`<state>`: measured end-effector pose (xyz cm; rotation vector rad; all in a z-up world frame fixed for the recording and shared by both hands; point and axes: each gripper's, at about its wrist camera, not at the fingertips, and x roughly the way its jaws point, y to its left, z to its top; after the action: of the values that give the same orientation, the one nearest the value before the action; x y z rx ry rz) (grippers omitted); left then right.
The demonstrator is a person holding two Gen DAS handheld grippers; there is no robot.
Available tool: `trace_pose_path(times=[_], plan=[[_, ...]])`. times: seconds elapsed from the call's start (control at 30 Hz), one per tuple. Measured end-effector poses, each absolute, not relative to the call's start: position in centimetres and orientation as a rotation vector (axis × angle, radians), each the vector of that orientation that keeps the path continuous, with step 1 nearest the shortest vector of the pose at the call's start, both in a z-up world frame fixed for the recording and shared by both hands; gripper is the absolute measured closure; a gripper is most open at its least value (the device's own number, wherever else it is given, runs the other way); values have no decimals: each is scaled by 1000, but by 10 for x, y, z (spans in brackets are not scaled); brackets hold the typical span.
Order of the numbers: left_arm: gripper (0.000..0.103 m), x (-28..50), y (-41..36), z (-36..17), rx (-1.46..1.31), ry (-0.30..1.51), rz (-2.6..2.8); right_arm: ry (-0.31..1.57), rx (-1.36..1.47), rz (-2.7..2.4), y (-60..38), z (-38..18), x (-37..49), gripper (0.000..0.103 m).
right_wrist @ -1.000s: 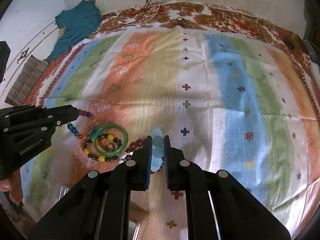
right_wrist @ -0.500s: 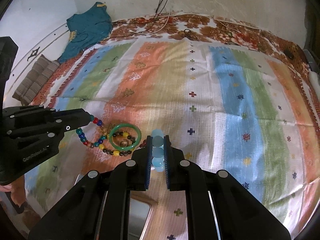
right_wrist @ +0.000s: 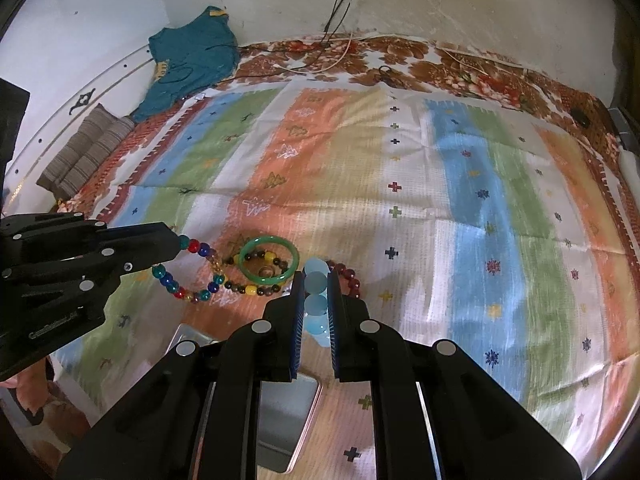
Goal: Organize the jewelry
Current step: 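Lift and carry both held bracelets over the silver tin, then open the left tool over the tin while the right tool releases its bracelet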
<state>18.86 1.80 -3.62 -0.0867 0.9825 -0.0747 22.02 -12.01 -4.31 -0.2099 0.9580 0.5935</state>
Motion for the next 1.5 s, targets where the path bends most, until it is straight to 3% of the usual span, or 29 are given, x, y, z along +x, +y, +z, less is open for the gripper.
trace_pose_path(times=[1.43, 1.5], plan=[[94, 121, -3, -30, -68, 974, -101, 974, -196, 698, -131, -38, 152, 91], [88, 122, 2, -31, -78, 984, -65, 969, -202, 663, -134, -38, 154, 89]])
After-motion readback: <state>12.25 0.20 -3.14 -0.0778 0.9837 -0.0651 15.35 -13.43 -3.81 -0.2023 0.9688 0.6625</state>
